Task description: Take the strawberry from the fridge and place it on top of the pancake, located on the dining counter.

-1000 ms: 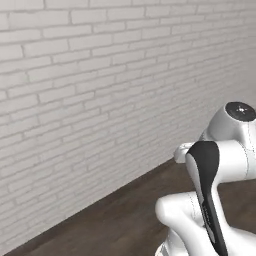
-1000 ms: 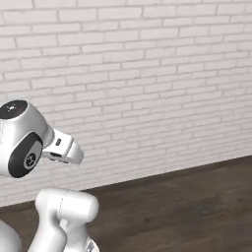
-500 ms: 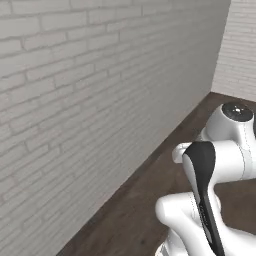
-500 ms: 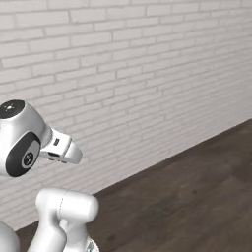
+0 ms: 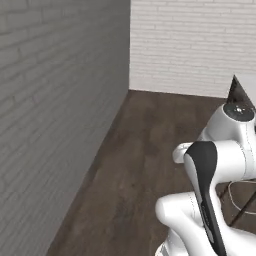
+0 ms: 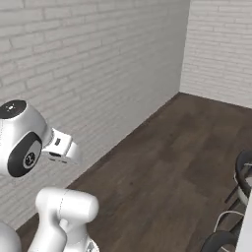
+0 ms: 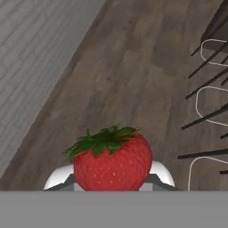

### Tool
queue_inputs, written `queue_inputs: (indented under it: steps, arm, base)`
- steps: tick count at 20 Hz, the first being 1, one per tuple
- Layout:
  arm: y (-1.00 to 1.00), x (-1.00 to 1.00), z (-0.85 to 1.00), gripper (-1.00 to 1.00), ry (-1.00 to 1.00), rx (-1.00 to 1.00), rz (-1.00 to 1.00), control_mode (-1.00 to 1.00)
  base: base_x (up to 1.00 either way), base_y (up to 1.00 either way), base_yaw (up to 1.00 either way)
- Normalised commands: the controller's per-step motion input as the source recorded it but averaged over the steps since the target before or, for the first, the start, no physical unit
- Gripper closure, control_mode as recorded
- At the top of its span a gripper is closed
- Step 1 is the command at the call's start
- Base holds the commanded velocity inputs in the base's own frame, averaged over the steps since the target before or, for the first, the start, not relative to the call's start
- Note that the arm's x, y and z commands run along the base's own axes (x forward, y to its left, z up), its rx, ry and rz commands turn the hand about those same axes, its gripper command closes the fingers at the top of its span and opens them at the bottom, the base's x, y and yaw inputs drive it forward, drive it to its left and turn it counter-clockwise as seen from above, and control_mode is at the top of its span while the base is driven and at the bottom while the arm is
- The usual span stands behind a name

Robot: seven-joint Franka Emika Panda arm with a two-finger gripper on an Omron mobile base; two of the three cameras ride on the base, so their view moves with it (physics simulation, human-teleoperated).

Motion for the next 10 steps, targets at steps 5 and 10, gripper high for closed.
queue_inputs:
  steps: [5,10]
  arm:
    - [0.0,0.0,0.0,1.0,0.0,0.0,0.0,1.0]
    - [0.0,0.0,0.0,1.0,0.0,0.0,0.0,1.0]
  base:
    - [0.56,-0.09,-0.68]
    - [0.71,0.03,-0.67]
